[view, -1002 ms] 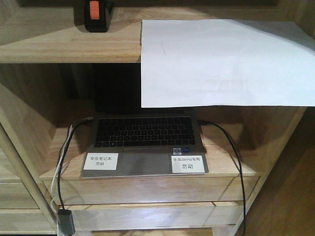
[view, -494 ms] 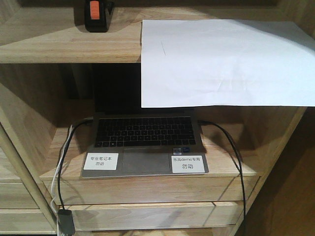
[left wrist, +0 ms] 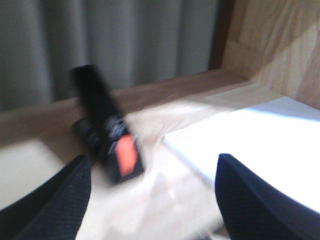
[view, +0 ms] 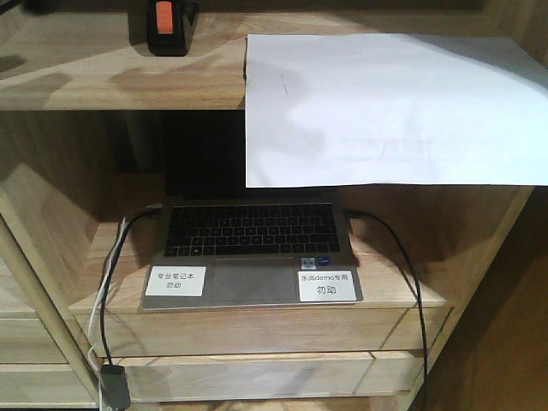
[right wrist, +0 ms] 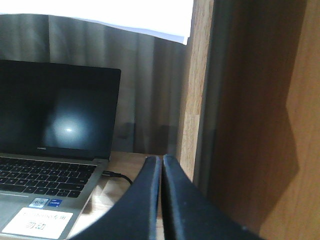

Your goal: Grab stapler and paper to desk for stapling

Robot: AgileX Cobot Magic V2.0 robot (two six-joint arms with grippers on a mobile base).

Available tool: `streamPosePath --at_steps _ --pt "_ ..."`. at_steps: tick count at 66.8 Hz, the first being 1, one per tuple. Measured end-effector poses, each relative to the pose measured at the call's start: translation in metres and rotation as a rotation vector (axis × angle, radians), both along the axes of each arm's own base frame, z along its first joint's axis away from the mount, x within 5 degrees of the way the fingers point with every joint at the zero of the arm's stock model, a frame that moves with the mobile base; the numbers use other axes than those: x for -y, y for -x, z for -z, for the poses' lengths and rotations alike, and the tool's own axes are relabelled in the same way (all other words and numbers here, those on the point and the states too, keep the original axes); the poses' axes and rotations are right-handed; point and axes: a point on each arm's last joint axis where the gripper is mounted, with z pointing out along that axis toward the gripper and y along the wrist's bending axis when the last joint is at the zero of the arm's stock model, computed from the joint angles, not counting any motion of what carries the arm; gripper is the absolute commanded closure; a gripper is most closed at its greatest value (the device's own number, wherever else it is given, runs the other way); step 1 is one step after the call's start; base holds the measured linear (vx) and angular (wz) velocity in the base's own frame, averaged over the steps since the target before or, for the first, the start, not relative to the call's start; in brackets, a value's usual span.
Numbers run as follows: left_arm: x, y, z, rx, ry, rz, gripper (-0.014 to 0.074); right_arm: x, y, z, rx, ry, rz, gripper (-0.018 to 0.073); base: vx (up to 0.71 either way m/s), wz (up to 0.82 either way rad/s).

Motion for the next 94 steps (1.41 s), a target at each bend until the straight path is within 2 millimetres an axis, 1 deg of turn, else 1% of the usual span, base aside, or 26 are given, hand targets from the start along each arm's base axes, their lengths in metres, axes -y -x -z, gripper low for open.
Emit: streamPosePath --at_steps 11,18,22,29,34,44,51,59,73,87,94 --pt "0.022 -0.027 -0.016 0.041 -0.041 0.016 0.0095 0.0 0.0 0.0 0.0 0.0 0.0 0.0568 0.0 0.0" --pt "0.036 -0.045 -0.019 0.022 -0.072 -0.007 0.0095 0.0 0.0 0.0 0.0 0.0 0.0 0.0568 0.0 0.0" --pt "0.042 -0.054 -0.024 0.015 -0.088 -0.043 0.0095 0.0 0.0 0.0 0.0 0.0 0.0 0.0568 0.0 0.0" --pt "0.055 -0.07 -0.025 -0.011 -0.123 -0.1 0.0095 0.0 0.0 0.0 0.0 0.0 0.0 0.0568 0.0 0.0" --pt "0.061 -0.078 -0.03 -0.014 -0.148 -0.157 0.0095 0.0 0.0 0.0 0.0 0.0 0.0 0.0568 0.0 0.0" --pt "0.07 -0.094 -0.031 -0.055 -0.213 -0.244 0.0095 0.0 0.0 0.0 0.0 0.0 0.0 0.0568 0.0 0.0" --pt "0.072 -0.103 -0.025 -0.125 -0.247 -0.278 0.0095 0.0 0.0 0.0 0.0 0.0 0.0 0.0568 0.0 0.0" --pt "0.072 -0.108 -0.023 -0.171 -0.244 -0.318 0.0095 0.0 0.0 0.0 0.0 0.0 0.0 0.0568 0.0 0.0" --pt "0.062 -0.114 -0.026 -0.182 -0.184 -0.404 0.0095 0.0 0.0 0.0 0.0 0.0 0.0 0.0568 0.0 0.0" --pt "0.043 -0.125 -0.024 -0.248 -0.066 -0.393 0.0095 0.0 0.0 0.0 0.0 0.0 0.0 0.0568 0.0 0.0" --pt "0.044 -0.125 -0.024 -0.262 -0.049 -0.341 0.0095 0.0 0.0 0.0 0.0 0.0 0.0 0.0568 0.0 0.0"
